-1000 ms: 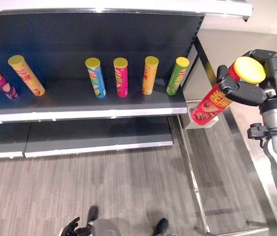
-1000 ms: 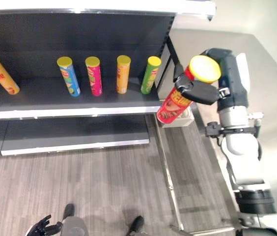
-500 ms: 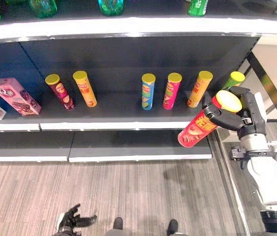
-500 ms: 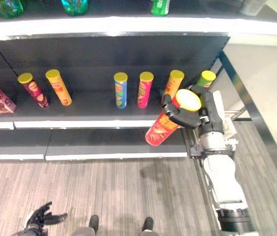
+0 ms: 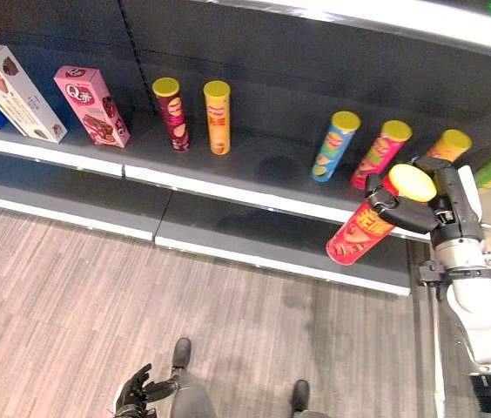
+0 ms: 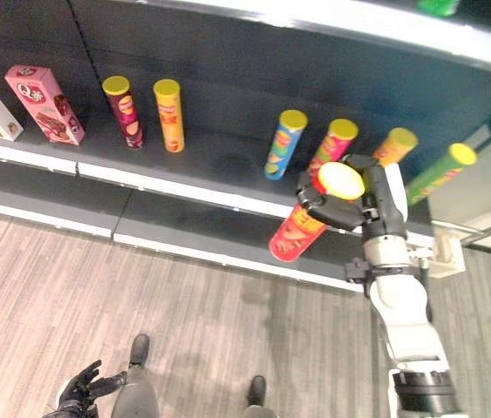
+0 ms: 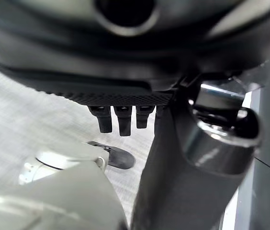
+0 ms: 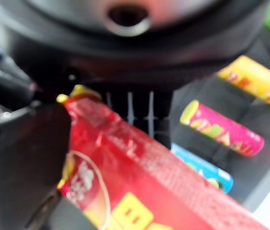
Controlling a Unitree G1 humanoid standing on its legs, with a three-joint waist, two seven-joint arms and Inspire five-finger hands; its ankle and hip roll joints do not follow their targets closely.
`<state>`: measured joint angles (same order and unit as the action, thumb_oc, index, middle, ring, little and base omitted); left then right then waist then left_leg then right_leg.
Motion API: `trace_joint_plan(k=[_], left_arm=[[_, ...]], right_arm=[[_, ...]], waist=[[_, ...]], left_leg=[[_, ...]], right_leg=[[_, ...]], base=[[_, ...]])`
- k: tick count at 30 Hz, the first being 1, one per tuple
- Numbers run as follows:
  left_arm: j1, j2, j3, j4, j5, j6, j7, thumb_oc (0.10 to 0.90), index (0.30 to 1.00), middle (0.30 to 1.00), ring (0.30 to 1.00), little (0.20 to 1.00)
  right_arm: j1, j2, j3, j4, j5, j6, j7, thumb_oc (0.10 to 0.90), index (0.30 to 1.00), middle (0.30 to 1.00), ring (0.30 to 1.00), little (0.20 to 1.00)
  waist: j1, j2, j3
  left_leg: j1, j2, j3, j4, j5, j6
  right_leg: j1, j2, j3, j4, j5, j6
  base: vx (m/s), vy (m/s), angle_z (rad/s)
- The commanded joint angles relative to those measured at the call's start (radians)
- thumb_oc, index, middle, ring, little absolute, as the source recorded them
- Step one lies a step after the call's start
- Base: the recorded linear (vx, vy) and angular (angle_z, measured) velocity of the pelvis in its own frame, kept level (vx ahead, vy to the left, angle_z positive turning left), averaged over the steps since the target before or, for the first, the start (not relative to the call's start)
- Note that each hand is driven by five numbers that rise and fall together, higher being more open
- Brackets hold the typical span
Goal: Put the goods on the table back onto the shelves and tidy them up.
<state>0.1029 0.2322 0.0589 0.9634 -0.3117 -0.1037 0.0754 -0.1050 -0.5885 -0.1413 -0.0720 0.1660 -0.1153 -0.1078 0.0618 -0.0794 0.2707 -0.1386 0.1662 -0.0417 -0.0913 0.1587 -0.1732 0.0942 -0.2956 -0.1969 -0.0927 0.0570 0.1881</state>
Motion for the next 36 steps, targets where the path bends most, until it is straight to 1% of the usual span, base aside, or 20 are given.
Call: trace_joint_plan(k=[1,2,3,4,5,6,7,8,9,10,12,16,22,26,27,30,35,36], left_arm=[[0.031,0.04,-0.042,-0.01,0.05,-0.019,0.009,0.8,0.9,0.9,0.9,0.9],[0.023,0.058,-0.032,0.009,0.086,-0.017,0.015,0.8,0.9,0.9,0.9,0.9],[0.017,0.08,-0.006,0.035,0.102,-0.014,0.024,0.8,0.9,0.9,0.9,0.9],[0.012,0.101,0.004,0.035,0.102,-0.013,0.028,0.8,0.9,0.9,0.9,0.9],[0.011,0.1,0.003,0.033,0.101,-0.015,0.027,0.8,0.9,0.9,0.9,0.9],[0.006,0.096,0.001,0.033,0.094,-0.017,0.027,0.8,0.9,0.9,0.9,0.9],[-0.013,0.093,-0.015,0.016,0.084,-0.021,0.029,0.8,0.9,0.9,0.9,0.9],[-0.007,0.083,-0.017,0.009,0.084,-0.02,0.026,0.8,0.9,0.9,0.9,0.9],[-0.009,0.065,-0.021,0.01,0.088,-0.02,0.03,0.8,0.9,0.9,0.9,0.9],[-0.001,0.049,-0.028,0.005,0.093,-0.02,0.03,0.8,0.9,0.9,0.9,0.9],[0.023,0.027,-0.052,0.006,0.122,-0.014,0.024,0.8,0.9,0.9,0.9,0.9],[0.041,0.023,-0.052,0.017,0.154,-0.017,0.028,0.8,0.9,0.9,0.9,0.9],[0.043,0.022,-0.064,-0.002,0.152,-0.022,0.027,0.8,0.9,0.9,0.9,0.9],[0.035,0.034,-0.087,-0.025,0.159,-0.026,0.032,0.8,0.9,0.9,0.9,0.9],[0.029,0.039,-0.098,-0.033,0.164,-0.027,0.036,0.8,0.9,0.9,0.9,0.9],[0.024,0.04,-0.113,-0.043,0.164,-0.028,0.039,0.8,0.9,0.9,0.9,0.9],[0.015,0.047,-0.148,-0.072,0.16,-0.037,0.046,0.8,0.9,0.9,0.9,0.9],[0.011,0.052,-0.159,-0.085,0.157,-0.043,0.052,0.8,0.9,0.9,0.9,0.9]], right_arm=[[-0.036,-0.023,-0.088,-0.107,-0.018,-0.084,-0.05,0.4,0.3,0.3,0.3,0.3],[-0.046,-0.006,-0.078,-0.106,-0.054,-0.081,-0.06,0.4,0.3,0.3,0.3,0.3],[-0.074,-0.004,-0.055,-0.11,-0.089,-0.073,-0.064,0.4,0.3,0.3,0.3,0.3],[-0.076,-0.018,-0.038,-0.105,-0.123,-0.06,-0.056,0.4,0.3,0.3,0.3,0.3],[-0.077,-0.018,-0.037,-0.102,-0.126,-0.06,-0.056,0.4,0.3,0.3,0.3,0.3],[-0.079,-0.019,-0.035,-0.089,-0.13,-0.062,-0.061,0.4,0.3,0.3,0.3,0.3],[-0.07,-0.027,-0.031,-0.073,-0.163,-0.058,-0.076,0.4,0.3,0.3,0.3,0.3],[-0.064,-0.024,-0.031,-0.079,-0.186,-0.054,-0.078,0.4,0.3,0.3,0.3,0.3],[-0.06,-0.029,-0.03,-0.075,-0.229,-0.047,-0.099,0.4,0.3,0.3,0.3,0.3],[-0.049,-0.031,-0.038,-0.087,-0.262,-0.044,-0.104,0.4,0.3,0.3,0.3,0.3],[0.008,-0.039,-0.07,-0.109,-0.339,-0.036,-0.114,0.4,0.3,0.3,0.3,0.3],[0.045,-0.037,-0.099,-0.11,-0.406,-0.044,-0.144,0.4,0.3,0.3,0.3,0.3],[0.027,-0.017,-0.098,-0.058,-0.406,-0.039,-0.184,0.4,0.3,0.3,0.3,0.3],[-0.023,-0.035,-0.099,0.016,-0.443,-0.026,-0.261,0.4,0.3,0.3,0.3,0.3],[-0.042,-0.046,-0.102,0.04,-0.471,-0.016,-0.297,0.4,0.3,0.3,0.3,0.3],[-0.069,-0.06,-0.101,0.081,-0.501,-0.003,-0.338,0.4,0.3,0.3,0.3,0.3],[-0.166,-0.089,-0.087,0.158,-0.537,0.019,-0.426,0.4,0.3,0.3,0.3,0.3],[-0.199,-0.106,-0.084,0.184,-0.55,0.031,-0.458,0.4,0.3,0.3,0.3,0.3]], waist=[[-0.002,0.047,-0.136],[-0.002,0.049,-0.138],[-0.001,0.055,-0.131],[-0.021,0.066,-0.113],[-0.024,0.066,-0.11],[-0.032,0.066,-0.103],[-0.057,0.055,-0.08],[-0.055,0.047,-0.075],[-0.056,0.043,-0.079],[-0.059,0.042,-0.086],[-0.063,0.051,-0.1],[-0.071,0.069,-0.11],[-0.074,0.073,-0.111],[-0.072,0.083,-0.096],[-0.069,0.09,-0.087],[-0.066,0.103,-0.079],[-0.058,0.142,-0.043],[-0.056,0.158,-0.031]], left_leg=[[0.046,-0.05,0.021,0.018,-0.111,0.047],[0.07,-0.089,0.038,0.011,-0.137,0.08],[0.095,-0.121,0.072,0.004,-0.157,0.112],[0.123,-0.135,0.079,0.004,-0.177,0.128],[0.123,-0.134,0.08,0.004,-0.179,0.127],[0.125,-0.134,0.074,0.004,-0.182,0.128],[0.131,-0.147,0.047,0.004,-0.187,0.13],[0.143,-0.153,0.045,0.004,-0.19,0.129],[0.14,-0.153,0.038,0.004,-0.19,0.126],[0.14,-0.144,0.035,0.004,-0.188,0.122],[0.142,-0.121,0.025,0.004,-0.185,0.108],[0.165,-0.113,0.034,0.004,-0.2,0.109],[0.167,-0.118,0.052,0.004,-0.21,0.119],[0.158,-0.123,0.047,0.004,-0.208,0.119],[0.15,-0.126,0.043,0.004,-0.206,0.119],[0.142,-0.127,0.04,0.004,-0.202,0.119],[0.111,-0.135,0.036,0.006,-0.192,0.116],[0.101,-0.138,0.038,0.006,-0.187,0.114]], right_leg=[[-0.032,0.034,-0.029,0.05,-0.044,0.007],[-0.059,-0.014,-0.019,0.113,-0.018,0.013],[-0.103,-0.064,-0.026,0.198,0.044,0.011],[-0.156,0.002,0.023,0.204,0.032,-0.003],[-0.164,0.012,0.02,0.183,0.031,-0.003],[-0.193,0.035,0.029,0.15,0.031,-0.001],[-0.236,0.086,0.119,0.061,0.037,0.01],[-0.221,0.084,0.119,0.053,0.05,0.006],[-0.208,0.092,0.12,0.036,0.063,0.008],[-0.193,0.096,0.111,0.017,0.068,0.004],[-0.154,0.106,0.084,0.006,0.044,-0.004],[-0.131,0.104,0.083,0.005,0.027,-0.003],[-0.141,0.098,0.096,0.005,0.035,0.003],[-0.153,0.093,0.103,0.005,0.037,0.003],[-0.162,0.091,0.105,0.007,0.037,0.003],[-0.169,0.087,0.101,0.011,0.035,0.001],[-0.198,0.077,0.103,0.016,0.039,0.002],[-0.211,0.073,0.105,0.016,0.041,0.003]], base=[[0.35,0.872,0.36],[0.25,0.744,0.15],[0.31,0.7,-0.55],[0.25,0.459,-0.69],[0.2,0.168,-0.42],[0.13,-0.049,0.19],[0.15,-0.053,0.34],[0.16,-0.123,0.93],[0.12,-0.177,1.51],[0.13,-0.263,1.67],[0.12,-0.221,0.64],[0.05,-0.042,-0.25],[0.01,0.011,-0.46],[0.0,-0.016,0.04],[-0.02,-0.019,0.07],[0.0,-0.019,0.05],[-0.03,-0.006,0.12],[0.0,0.0,0.0]])
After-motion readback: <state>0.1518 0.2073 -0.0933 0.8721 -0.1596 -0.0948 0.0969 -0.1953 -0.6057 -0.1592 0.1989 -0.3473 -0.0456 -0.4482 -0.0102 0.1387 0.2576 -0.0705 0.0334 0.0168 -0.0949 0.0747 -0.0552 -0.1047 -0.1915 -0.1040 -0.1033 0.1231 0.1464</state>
